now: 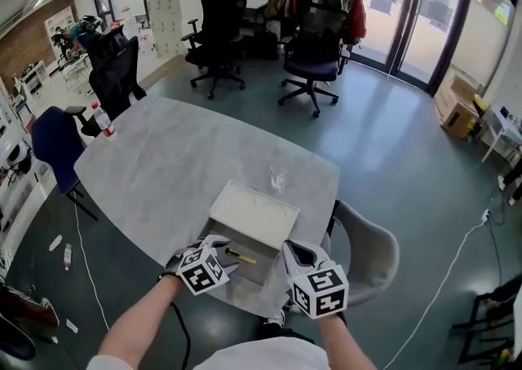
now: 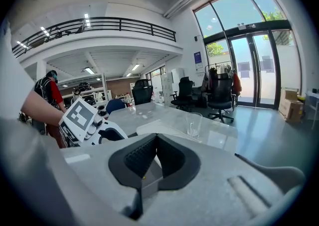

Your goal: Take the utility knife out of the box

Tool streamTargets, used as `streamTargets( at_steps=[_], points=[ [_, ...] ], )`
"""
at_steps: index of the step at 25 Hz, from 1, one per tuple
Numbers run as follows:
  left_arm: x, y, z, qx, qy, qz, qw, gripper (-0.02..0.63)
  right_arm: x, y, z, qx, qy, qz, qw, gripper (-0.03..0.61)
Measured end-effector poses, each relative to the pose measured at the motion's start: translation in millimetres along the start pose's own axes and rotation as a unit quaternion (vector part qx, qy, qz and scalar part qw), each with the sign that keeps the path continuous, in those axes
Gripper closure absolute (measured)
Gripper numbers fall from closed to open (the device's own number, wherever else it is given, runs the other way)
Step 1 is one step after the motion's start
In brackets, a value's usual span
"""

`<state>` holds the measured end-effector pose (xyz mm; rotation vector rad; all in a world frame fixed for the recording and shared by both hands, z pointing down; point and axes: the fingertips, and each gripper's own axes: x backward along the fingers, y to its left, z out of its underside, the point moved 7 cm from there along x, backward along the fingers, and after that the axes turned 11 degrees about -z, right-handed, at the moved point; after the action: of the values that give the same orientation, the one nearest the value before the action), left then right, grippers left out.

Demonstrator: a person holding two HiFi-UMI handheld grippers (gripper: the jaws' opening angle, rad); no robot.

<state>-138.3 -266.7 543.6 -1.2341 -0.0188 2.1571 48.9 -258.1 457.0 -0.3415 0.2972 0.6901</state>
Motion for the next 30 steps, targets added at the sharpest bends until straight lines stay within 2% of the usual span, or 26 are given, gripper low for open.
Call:
streamTargets(
  at_steps=[4,9,15,20,26,30],
  points=[
    [-14,-1,0,-0.058,0.023,0.022,0.9978,0.38,2,-12,-1,-0.003,0.0,0.005,1.0,0.574],
    [-29,-3,1,-0.127,0.043,0.052,0.9896,0.38,1,-23,1,-0.007,0.004,0.012,1.0,0.574],
    [-47,-9,-1,-0.2,0.068,0.092,0.9731,0.38,2,-35,3,-0.01,0.01,0.015,1.0,0.574],
    [-62,-9,0,-0.253,0.08,0.104,0.9585,0.38,3,-46,8,-0.017,0.016,0.021,1.0,0.574],
    [-70,-12,1,-0.276,0.094,0.143,0.9459,0.382,0,-57,10,-0.023,0.021,0.025,0.999,0.574],
    [-72,-14,0,-0.283,0.098,0.149,0.9425,0.382,3,-61,10,-0.026,0.023,0.027,0.999,0.574]
  ],
)
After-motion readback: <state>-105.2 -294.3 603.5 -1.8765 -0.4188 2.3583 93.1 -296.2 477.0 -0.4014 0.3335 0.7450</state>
